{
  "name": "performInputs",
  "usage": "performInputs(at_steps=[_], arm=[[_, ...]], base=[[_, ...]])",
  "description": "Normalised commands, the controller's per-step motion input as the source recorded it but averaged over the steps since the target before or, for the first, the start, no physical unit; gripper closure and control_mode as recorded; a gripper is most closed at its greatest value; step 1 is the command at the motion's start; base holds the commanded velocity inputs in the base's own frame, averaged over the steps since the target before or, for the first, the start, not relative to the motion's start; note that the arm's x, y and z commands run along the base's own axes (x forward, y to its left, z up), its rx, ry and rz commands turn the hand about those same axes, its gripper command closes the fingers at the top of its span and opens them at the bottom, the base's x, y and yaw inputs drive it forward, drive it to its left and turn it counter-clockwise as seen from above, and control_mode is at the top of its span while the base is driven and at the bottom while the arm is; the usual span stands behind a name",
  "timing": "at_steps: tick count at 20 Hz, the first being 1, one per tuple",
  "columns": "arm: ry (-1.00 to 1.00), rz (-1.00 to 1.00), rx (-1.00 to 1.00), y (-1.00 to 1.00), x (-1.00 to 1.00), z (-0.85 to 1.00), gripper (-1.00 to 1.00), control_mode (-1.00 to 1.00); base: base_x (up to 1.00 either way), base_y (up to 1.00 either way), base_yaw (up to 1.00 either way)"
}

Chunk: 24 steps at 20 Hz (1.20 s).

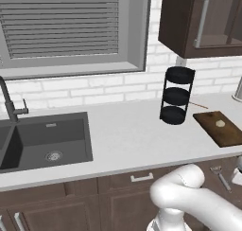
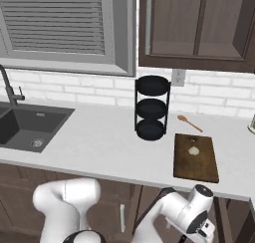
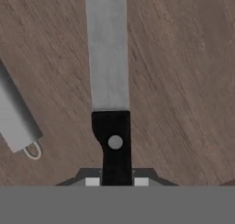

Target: Place the appropriate cutting tool for cutting the garlic skin on the cutting board.

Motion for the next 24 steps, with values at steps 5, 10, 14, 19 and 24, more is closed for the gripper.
performInputs(at_steps=[5, 10, 14, 19, 24], arm=[[0.00, -0.17, 0.00, 0.38, -0.07, 0.80, 1.00, -1.00], [0.00, -0.14, 0.00, 0.12, -0.09, 0.99, 1.00, -1.00], [0.00, -0.13, 0.00, -0.02, -0.56, 0.99, 1.00, -1.00], [0.00, -0.08, 0.00, 0.00, -0.50, 1.00, 1.00, -1.00], [-0.03, -0.01, 0.00, 0.00, -0.14, 0.99, 1.00, -1.00]], base=[[0.00, 0.00, 0.00], [0.00, 0.00, 0.00], [0.00, 0.00, 0.00], [0.00, 0.00, 0.00], [0.00, 0.00, 0.00]])
